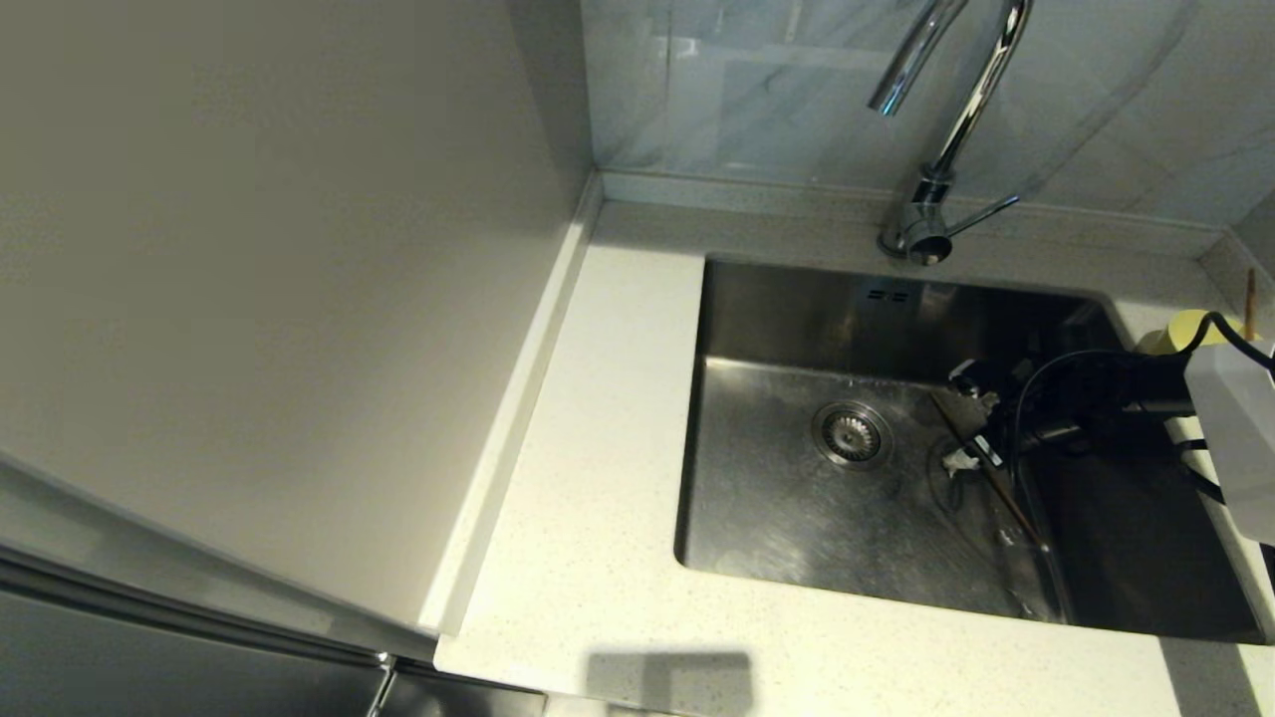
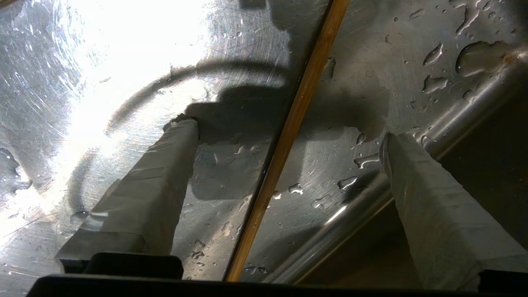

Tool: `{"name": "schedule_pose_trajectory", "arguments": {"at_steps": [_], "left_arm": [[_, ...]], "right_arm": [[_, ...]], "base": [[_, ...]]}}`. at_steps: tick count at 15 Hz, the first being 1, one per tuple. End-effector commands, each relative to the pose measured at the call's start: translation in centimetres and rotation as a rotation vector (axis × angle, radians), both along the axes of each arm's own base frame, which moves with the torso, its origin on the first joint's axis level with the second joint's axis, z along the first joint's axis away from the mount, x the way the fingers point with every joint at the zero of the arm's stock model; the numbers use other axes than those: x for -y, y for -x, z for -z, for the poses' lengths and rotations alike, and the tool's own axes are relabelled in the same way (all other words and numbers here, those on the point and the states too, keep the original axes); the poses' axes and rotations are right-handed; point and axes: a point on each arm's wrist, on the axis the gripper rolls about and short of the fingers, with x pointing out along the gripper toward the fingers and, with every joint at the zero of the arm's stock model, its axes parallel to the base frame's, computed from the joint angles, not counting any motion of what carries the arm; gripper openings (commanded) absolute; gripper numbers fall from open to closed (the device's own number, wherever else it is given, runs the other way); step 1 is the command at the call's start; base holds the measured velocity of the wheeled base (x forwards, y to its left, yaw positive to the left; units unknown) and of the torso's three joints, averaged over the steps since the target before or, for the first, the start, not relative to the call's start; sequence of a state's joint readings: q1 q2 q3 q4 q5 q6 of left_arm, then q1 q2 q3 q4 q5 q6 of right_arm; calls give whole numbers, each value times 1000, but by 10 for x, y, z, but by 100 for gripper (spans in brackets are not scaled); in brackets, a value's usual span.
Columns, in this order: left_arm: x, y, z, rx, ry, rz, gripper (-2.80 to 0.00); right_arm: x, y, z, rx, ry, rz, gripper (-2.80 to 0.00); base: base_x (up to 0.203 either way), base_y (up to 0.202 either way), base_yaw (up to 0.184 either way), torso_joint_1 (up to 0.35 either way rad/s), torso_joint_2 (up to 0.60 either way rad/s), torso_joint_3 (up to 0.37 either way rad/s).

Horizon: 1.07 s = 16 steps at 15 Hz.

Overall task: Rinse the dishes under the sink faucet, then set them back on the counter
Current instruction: Put the chopsticks back to the table from the sink

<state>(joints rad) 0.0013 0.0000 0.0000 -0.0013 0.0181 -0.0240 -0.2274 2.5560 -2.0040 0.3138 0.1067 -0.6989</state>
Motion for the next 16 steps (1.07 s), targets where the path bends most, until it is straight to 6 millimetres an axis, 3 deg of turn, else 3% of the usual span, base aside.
{"name": "schedule_pose_trajectory", "arguments": {"at_steps": [1,12,13,16], "left_arm": [[0,0,0,3,0,-1,-280],[0,0,0,3,0,-1,-280],[0,0,0,3,0,-1,-280],[0,0,0,3,0,-1,-280]], "right_arm": [[0,0,4,-11,-1,-6,0],[-1,2,9,-42,-30,-23,0],[-1,1,9,-41,-30,-23,-280],[-1,2,10,-42,-31,-24,-280]], "base": [[0,0,0,0,0,0],[0,0,0,0,0,0],[0,0,0,0,0,0],[0,0,0,0,0,0]]}}
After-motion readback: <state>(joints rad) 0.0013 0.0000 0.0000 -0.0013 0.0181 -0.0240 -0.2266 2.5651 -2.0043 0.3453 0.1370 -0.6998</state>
